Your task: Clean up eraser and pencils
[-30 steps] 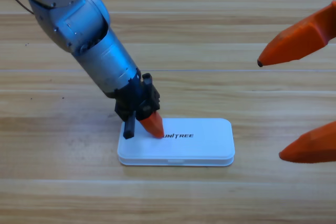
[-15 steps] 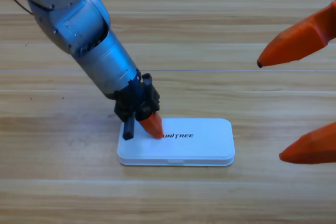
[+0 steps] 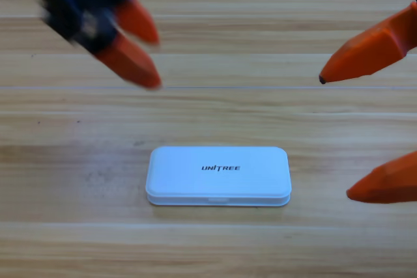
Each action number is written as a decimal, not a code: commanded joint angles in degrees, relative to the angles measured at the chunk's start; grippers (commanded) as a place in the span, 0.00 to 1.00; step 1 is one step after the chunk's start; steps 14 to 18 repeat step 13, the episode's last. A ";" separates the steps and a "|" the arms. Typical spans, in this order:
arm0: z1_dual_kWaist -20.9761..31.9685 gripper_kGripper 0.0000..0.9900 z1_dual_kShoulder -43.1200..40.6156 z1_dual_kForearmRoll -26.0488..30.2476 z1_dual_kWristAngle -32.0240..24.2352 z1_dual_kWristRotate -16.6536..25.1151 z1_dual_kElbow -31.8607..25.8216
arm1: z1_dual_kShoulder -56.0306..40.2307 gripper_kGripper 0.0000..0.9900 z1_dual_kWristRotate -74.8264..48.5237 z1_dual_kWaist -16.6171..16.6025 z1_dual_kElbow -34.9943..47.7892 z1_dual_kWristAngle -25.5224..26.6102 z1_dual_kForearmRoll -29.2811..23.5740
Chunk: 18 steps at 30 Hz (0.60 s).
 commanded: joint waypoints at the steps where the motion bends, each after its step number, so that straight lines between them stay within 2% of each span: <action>1: -1.39 1.00 -8.26 0.26 -8.07 -2.09 3.29 | 2.24 0.99 0.67 0.52 1.09 0.74 -0.57; 5: -1.48 1.00 -9.13 -1.06 -12.91 -0.33 7.24 | 2.24 0.99 0.67 0.52 1.09 0.74 -0.57; 7: -1.48 1.00 -10.72 -3.61 -14.49 -0.51 10.50 | 2.24 0.99 0.67 0.52 1.09 0.74 -0.57; 12: -1.39 1.00 -15.02 -10.29 -14.23 -1.56 17.44 | 2.24 0.99 0.67 0.52 1.09 0.74 -0.57; 18: -1.39 1.00 -15.37 -10.91 -14.05 -1.83 18.05 | 2.33 0.99 0.67 0.52 1.09 0.74 -0.57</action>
